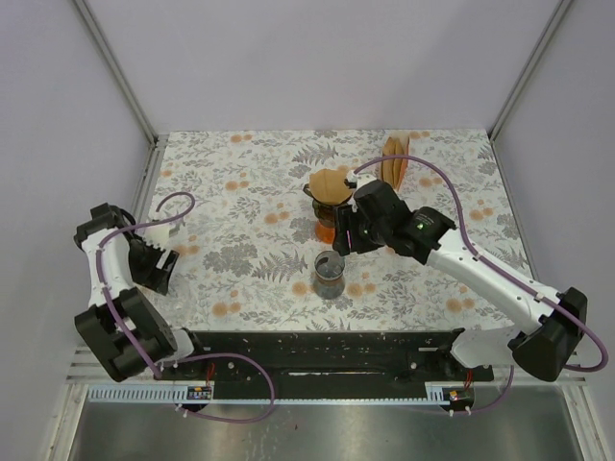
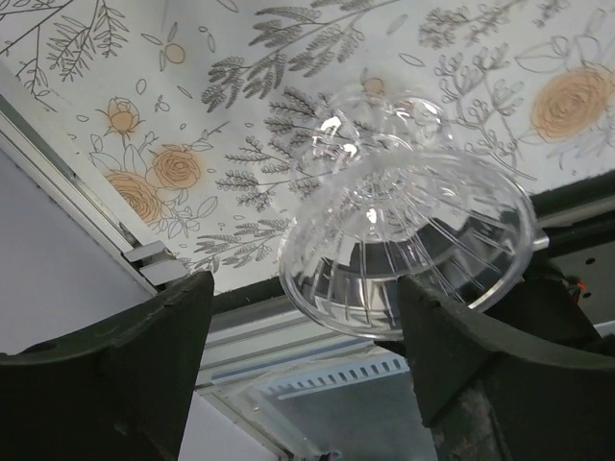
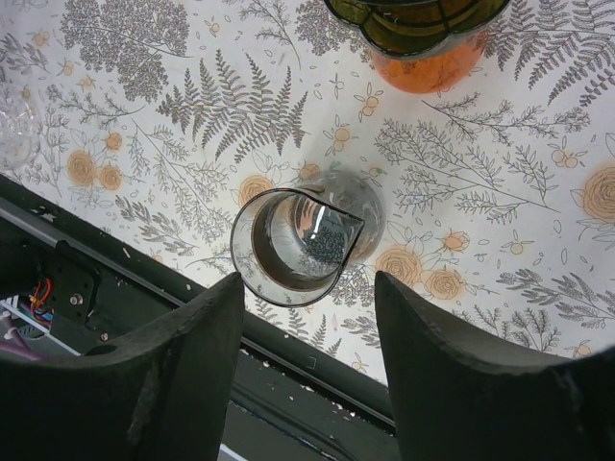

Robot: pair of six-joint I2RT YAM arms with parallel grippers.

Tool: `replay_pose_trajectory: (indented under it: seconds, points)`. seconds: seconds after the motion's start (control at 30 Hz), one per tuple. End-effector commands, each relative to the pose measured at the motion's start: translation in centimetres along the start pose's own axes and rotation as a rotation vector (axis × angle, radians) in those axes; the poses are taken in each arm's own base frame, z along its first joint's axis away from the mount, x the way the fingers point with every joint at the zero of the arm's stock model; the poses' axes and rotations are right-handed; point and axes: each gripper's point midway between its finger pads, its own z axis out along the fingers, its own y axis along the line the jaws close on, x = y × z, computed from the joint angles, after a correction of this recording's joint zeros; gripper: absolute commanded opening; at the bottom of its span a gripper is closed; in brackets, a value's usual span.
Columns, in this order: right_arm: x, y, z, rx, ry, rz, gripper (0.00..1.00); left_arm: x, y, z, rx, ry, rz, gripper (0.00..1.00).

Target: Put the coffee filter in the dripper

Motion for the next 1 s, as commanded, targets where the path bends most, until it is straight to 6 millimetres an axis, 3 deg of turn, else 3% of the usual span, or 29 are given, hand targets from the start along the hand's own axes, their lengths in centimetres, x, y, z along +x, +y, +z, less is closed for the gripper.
replay_pose_trajectory:
  seconds: [0.0, 0.13, 0.23, 0.3, 0.4, 0.6, 0.77, 0.97]
  points:
    - [-2.0, 0.5, -1.8, -0.010, -0.076, -0.015, 0.64, -0.9, 3.4, 1.6, -0.080, 0.010, -0.036, 0.77]
    - [-1.8, -0.1, -1.8, 0.017, -0.077, -0.022, 0.64, -0.9, 2.8, 3.1, -0.011, 0.019, -0.052, 0.66]
    - [-1.7, -0.4, -1.9, 0.028, -0.081, -0.028, 0.64, -0.6, 2.0, 3.8, 0.031, 0.025, -0.046, 0.51]
    - [-1.6, -0.4, -1.8, 0.030, -0.077, -0.030, 0.64, -0.5, 1.5, 4.0, 0.059, 0.031, -0.045, 0.37]
    - [-1.7, -0.3, -1.7, 0.025, -0.076, -0.033, 0.63, -0.8, 0.8, 3.9, 0.104, 0.017, -0.052, 0.00]
    - [-1.5, -0.5, -2.0, 0.026, -0.081, -0.034, 0.64, -2.6, -0.9, 2.2, 0.203, -0.061, -0.048, 0.00]
    - [-1.9, -0.5, -2.9, 0.026, -0.107, -0.038, 0.64, -5.7, -1.9, -0.4, 0.263, -0.176, -0.102, 0.00]
    - [-1.9, -1.0, -3.0, 0.049, -0.109, -0.047, 0.64, -8.1, -5.0, -3.5, 0.290, -0.223, -0.022, 0.00]
